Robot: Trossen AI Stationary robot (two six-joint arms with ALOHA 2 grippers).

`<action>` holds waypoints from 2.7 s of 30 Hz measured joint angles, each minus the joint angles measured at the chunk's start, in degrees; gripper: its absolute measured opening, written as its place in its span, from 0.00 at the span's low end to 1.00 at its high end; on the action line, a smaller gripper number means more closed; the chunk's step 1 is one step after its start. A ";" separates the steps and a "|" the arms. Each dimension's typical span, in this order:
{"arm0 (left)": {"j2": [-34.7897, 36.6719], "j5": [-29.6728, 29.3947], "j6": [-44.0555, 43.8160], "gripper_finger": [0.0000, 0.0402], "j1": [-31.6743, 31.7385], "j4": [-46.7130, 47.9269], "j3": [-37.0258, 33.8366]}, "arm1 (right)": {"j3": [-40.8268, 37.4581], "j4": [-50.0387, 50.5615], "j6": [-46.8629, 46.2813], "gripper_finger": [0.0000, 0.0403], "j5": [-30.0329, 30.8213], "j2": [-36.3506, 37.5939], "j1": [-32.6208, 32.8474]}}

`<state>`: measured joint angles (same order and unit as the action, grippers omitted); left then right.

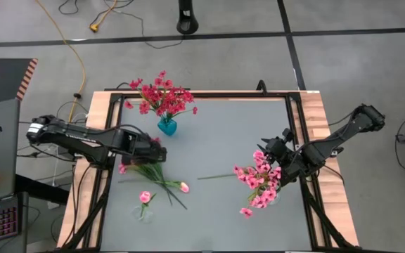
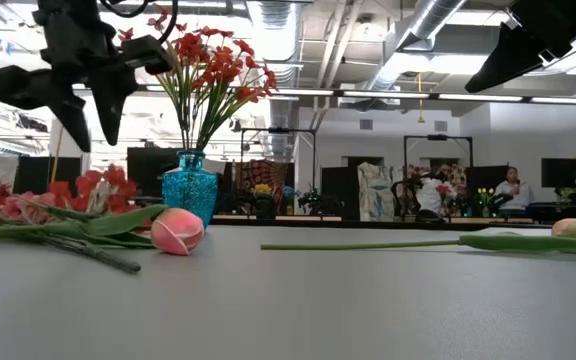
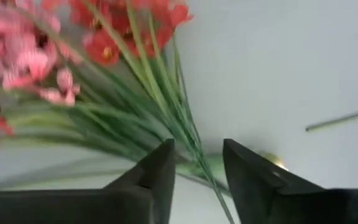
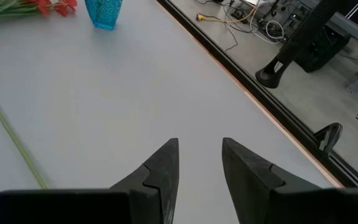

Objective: Sort flowers into vase by color
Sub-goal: Put the red flowers into the blue vase

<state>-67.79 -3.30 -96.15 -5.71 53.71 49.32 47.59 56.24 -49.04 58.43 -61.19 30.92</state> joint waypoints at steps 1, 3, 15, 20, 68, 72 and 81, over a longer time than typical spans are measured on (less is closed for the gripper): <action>-0.30 0.82 -1.00 0.33 -0.22 -0.02 0.00 | 0.00 0.00 0.00 0.37 0.00 0.00 -0.01; -1.24 1.66 -2.90 0.38 -0.77 -0.02 0.00 | 0.00 -0.02 0.00 0.37 0.00 0.00 -0.01; -11.82 5.30 -10.06 0.44 -1.53 -2.21 -0.02 | 0.00 -0.01 0.00 0.37 0.00 0.00 -0.01; -15.66 5.65 -9.30 0.44 -1.38 -5.84 -0.02 | 0.00 0.01 0.02 0.37 0.00 0.00 0.00; -18.23 -8.57 6.94 0.01 -1.50 -10.52 -0.02 | 0.00 -0.04 -2.04 0.37 -0.08 -0.02 0.08; -13.65 -10.93 6.72 0.01 -3.36 -10.55 -0.02 | 0.00 -0.04 -2.05 0.37 -0.09 -0.02 0.10; -4.12 -15.81 13.89 0.00 -8.83 -11.51 -0.02 | 0.00 -0.02 -2.03 0.37 -0.09 -0.02 0.10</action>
<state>-71.90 -19.11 -82.26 -14.55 42.20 49.30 47.59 56.23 -51.07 58.35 -61.21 31.03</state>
